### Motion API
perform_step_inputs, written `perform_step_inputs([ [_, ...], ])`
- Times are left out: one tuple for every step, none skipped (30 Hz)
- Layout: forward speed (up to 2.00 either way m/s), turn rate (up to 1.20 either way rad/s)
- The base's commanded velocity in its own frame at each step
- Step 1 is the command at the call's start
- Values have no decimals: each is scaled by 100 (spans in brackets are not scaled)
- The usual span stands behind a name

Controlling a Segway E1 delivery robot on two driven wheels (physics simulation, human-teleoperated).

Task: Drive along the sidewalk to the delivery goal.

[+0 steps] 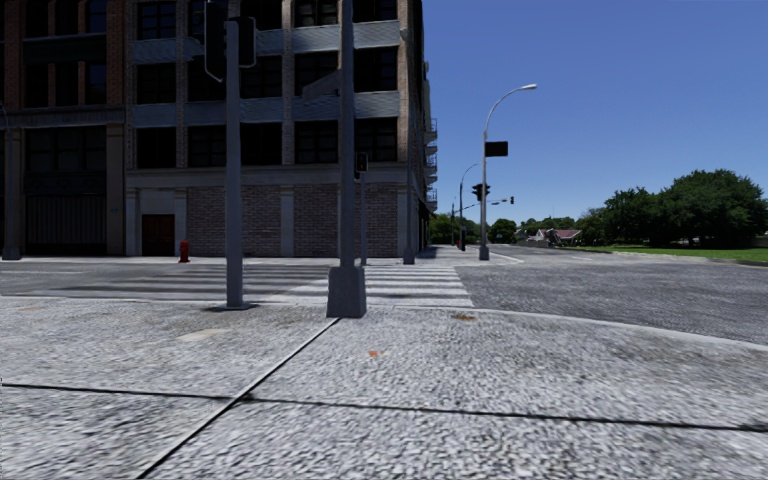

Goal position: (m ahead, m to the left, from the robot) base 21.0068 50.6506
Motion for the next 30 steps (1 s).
perform_step_inputs([
  [200, 0],
  [200, 0],
  [200, 4],
  [200, 47],
  [200, 73],
  [200, 73],
  [200, 120],
  [200, 120],
  [200, 120],
  [200, 120],
  [200, 120],
  [200, 120],
  [200, 120],
  [200, 120],
  [200, 120],
  [200, 120],
  [200, 120],
  [200, 120],
  [200, 120],
  [200, 120],
  [200, 120],
  [200, 120],
  [200, 120],
  [200, 120],
  [200, 120],
  [200, 119],
  [200, 115],
  [200, 115],
  [200, 112],
  [200, 106],
])
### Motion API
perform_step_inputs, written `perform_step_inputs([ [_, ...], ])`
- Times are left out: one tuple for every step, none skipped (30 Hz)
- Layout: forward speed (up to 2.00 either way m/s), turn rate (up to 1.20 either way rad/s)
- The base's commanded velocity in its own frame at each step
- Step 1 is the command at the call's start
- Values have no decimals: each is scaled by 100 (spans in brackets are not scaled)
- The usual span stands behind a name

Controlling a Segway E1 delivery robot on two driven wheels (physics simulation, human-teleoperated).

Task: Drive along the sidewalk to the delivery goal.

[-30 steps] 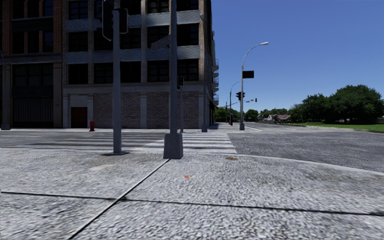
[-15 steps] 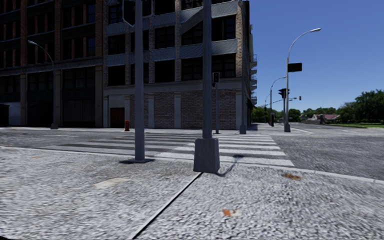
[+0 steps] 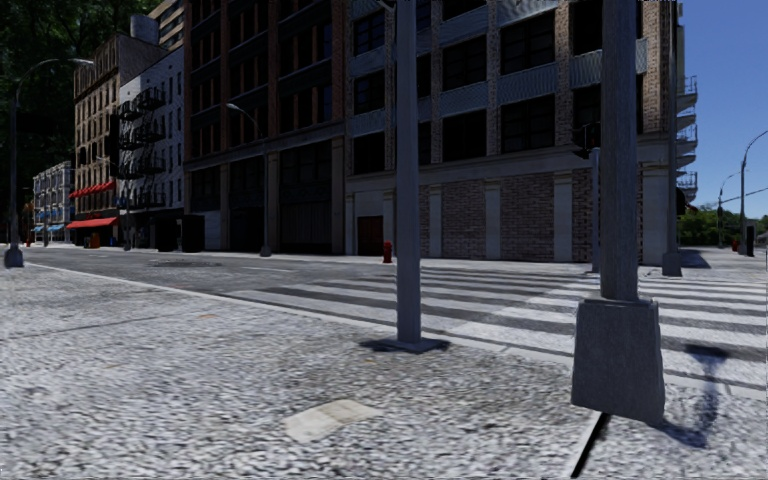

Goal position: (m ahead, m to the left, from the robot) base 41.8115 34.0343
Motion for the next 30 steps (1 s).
perform_step_inputs([
  [200, 103],
  [200, 102],
  [200, 102],
  [200, 102],
  [200, 120],
  [200, 120],
  [200, 120],
  [200, 120],
  [200, 120],
  [200, 120],
  [200, 120],
  [200, 120],
  [200, 120],
  [200, 120],
  [200, 120],
  [200, 120],
  [200, 120],
  [200, 85],
  [200, 7],
  [200, 0],
  [200, 0],
  [200, 0],
  [200, 0],
  [200, 0],
  [200, 0],
  [200, 0],
  [200, 0],
  [200, 0],
  [200, 0],
  [200, -46],
])
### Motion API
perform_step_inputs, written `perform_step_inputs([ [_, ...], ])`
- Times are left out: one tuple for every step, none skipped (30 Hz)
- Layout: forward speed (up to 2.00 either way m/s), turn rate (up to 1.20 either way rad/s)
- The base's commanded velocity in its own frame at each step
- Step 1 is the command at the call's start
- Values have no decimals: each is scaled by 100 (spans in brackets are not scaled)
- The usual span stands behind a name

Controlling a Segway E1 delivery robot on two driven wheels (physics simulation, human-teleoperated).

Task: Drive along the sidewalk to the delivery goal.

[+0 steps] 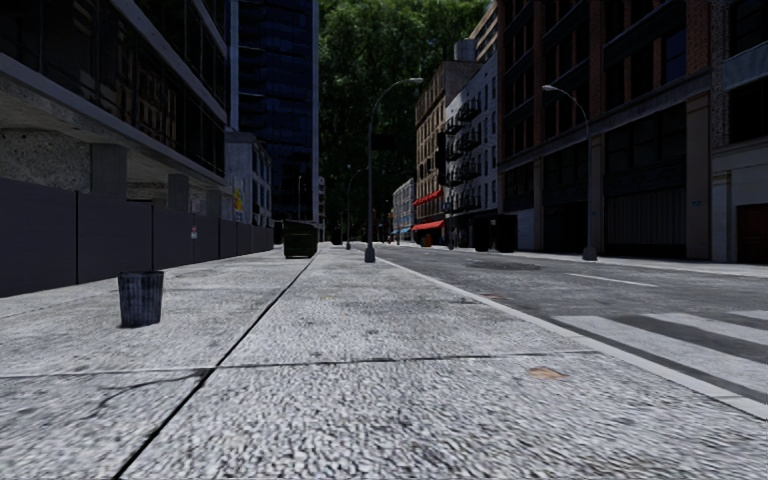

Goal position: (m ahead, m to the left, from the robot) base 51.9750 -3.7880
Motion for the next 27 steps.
perform_step_inputs([
  [200, -93],
  [200, -93],
  [200, -120],
  [200, -120],
  [200, -120],
  [200, -120],
  [200, -120],
  [200, -120],
  [200, -120],
  [200, -120],
  [200, -120],
  [200, -120],
  [200, -120],
  [200, -120],
  [200, -120],
  [200, -120],
  [200, -120],
  [200, -120],
  [200, -120],
  [200, -120],
  [200, -120],
  [200, -120],
  [200, -120],
  [200, -120],
  [200, -120],
  [200, -120],
  [200, -119],
])
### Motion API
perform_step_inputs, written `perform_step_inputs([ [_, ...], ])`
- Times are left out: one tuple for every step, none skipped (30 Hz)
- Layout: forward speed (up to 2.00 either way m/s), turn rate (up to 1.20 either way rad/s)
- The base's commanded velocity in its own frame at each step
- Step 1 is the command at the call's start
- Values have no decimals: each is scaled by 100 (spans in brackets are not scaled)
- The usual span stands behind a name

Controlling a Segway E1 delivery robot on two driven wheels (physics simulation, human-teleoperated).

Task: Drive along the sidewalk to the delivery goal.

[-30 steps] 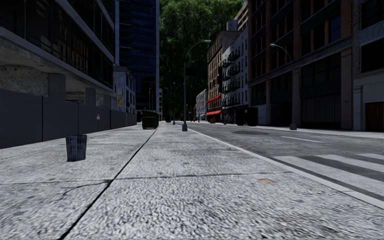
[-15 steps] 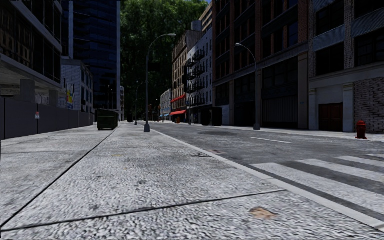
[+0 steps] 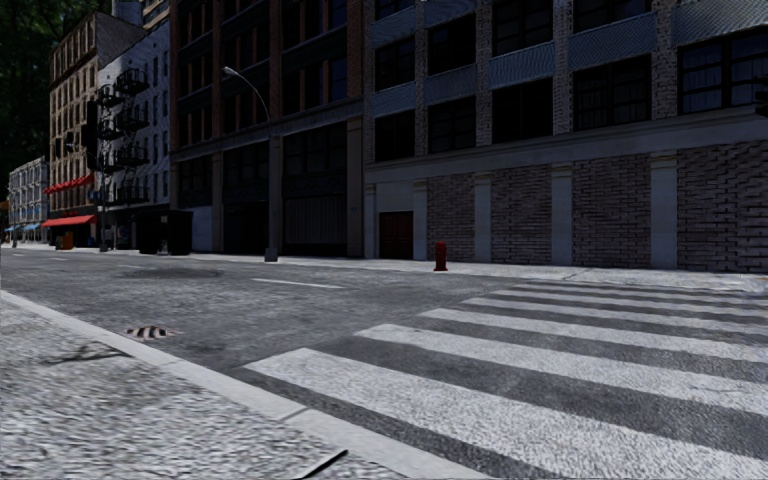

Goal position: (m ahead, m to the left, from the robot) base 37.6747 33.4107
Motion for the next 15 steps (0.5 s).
perform_step_inputs([
  [200, -117],
  [200, -109],
  [200, -109],
  [200, -99],
  [200, -80],
  [200, -33],
  [200, -25],
  [200, -22],
  [200, -22],
  [200, -17],
  [200, -13],
  [200, -11],
  [200, -10],
  [200, -10],
  [200, -10],
])
